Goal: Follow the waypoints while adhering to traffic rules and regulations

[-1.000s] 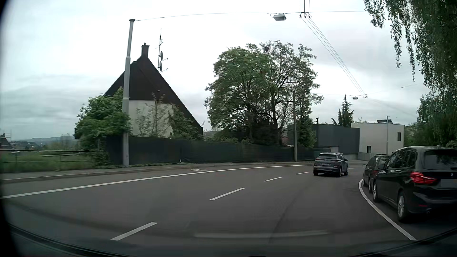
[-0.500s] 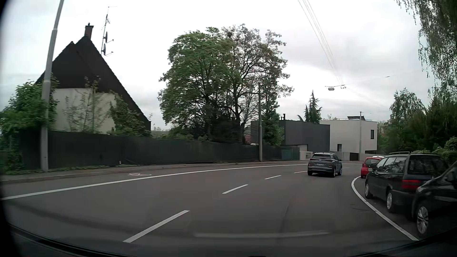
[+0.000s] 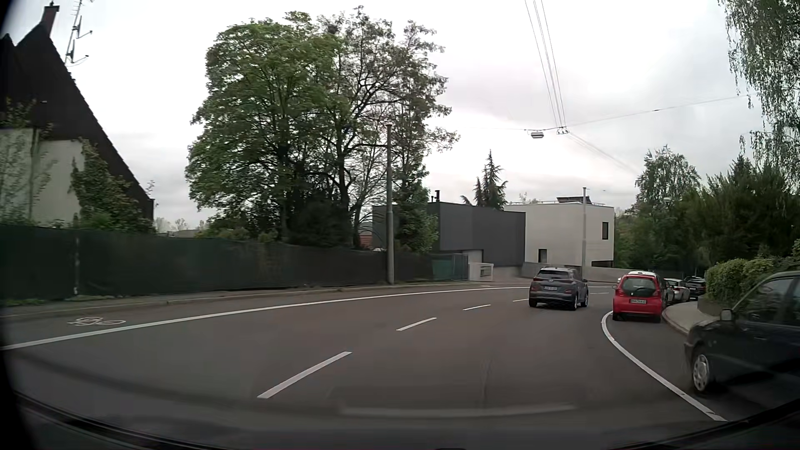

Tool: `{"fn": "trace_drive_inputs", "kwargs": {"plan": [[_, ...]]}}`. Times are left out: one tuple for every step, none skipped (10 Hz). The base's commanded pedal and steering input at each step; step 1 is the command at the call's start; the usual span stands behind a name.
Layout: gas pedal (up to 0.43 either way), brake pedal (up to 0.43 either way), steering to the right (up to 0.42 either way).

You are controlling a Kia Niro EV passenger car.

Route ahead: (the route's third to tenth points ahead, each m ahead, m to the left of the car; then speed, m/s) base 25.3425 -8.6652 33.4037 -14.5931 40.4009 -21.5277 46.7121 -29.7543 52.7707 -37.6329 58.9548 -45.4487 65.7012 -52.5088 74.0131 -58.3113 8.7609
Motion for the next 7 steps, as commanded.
{"fn": "trace_drive_inputs", "kwargs": {"plan": [[0.0,0.061,0.124],[0.0,0.055,0.114],[0.0,0.055,0.11],[0.0,0.043,0.109],[0.0,0.0,0.108],[0.0,0.0,0.106],[0.0,0.0,0.101]]}}
